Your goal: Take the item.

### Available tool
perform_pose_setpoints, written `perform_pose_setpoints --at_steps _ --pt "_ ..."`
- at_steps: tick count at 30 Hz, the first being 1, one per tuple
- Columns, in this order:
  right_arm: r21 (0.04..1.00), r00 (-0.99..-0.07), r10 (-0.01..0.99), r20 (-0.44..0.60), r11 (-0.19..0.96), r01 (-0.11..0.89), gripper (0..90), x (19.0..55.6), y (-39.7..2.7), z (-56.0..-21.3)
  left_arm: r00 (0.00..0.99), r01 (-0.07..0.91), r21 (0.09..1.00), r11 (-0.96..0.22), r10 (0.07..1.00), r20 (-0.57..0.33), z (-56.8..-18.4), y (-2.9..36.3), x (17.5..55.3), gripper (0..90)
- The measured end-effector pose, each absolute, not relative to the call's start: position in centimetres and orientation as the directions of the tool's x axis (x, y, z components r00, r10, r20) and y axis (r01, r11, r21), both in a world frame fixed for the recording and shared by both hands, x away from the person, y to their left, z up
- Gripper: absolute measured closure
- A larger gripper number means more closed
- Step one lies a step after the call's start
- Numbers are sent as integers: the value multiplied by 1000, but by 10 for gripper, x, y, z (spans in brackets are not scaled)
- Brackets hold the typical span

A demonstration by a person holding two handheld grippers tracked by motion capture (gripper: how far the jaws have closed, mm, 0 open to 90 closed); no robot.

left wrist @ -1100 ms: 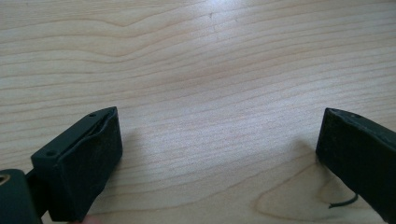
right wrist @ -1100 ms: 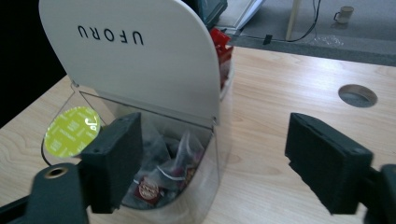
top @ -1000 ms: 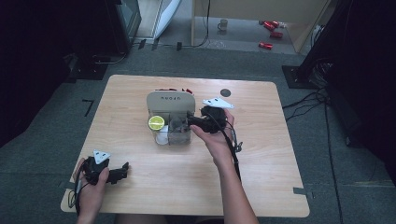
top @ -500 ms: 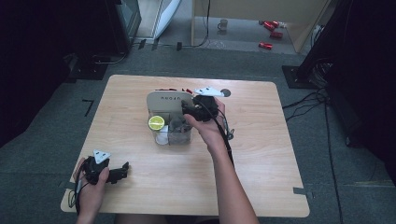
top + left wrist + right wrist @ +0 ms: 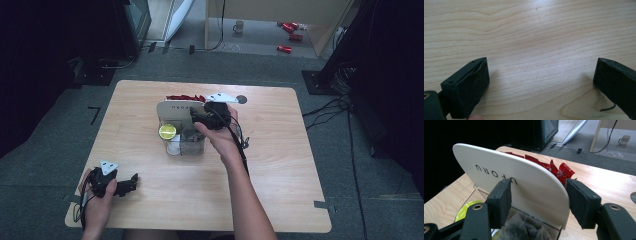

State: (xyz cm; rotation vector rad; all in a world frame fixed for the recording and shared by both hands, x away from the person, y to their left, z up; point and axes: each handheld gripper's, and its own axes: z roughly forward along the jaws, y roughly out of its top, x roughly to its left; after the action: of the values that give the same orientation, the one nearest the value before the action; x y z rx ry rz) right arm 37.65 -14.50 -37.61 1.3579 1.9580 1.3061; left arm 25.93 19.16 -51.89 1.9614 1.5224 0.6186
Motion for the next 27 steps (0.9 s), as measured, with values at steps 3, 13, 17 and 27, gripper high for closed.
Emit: perform_pose_setpoints --at_steps 3,13,17,27 --pt "871 -452 881 140 107 479 376 372 -145 -377 244 704 685 -185 970 12 -519 192 259 8" --pt "870 -502 853 140 136 474 315 349 -150 -390 241 703 687 -183 970 11 -519 191 259 8" --pt "875 -509 852 120 151 459 310 343 -153 -395 243 704 686 -185 970 12 -519 192 259 8" --pt "844 -495 856 151 149 515 308 335 -166 -415 240 704 687 -179 971 7 -519 191 259 8"
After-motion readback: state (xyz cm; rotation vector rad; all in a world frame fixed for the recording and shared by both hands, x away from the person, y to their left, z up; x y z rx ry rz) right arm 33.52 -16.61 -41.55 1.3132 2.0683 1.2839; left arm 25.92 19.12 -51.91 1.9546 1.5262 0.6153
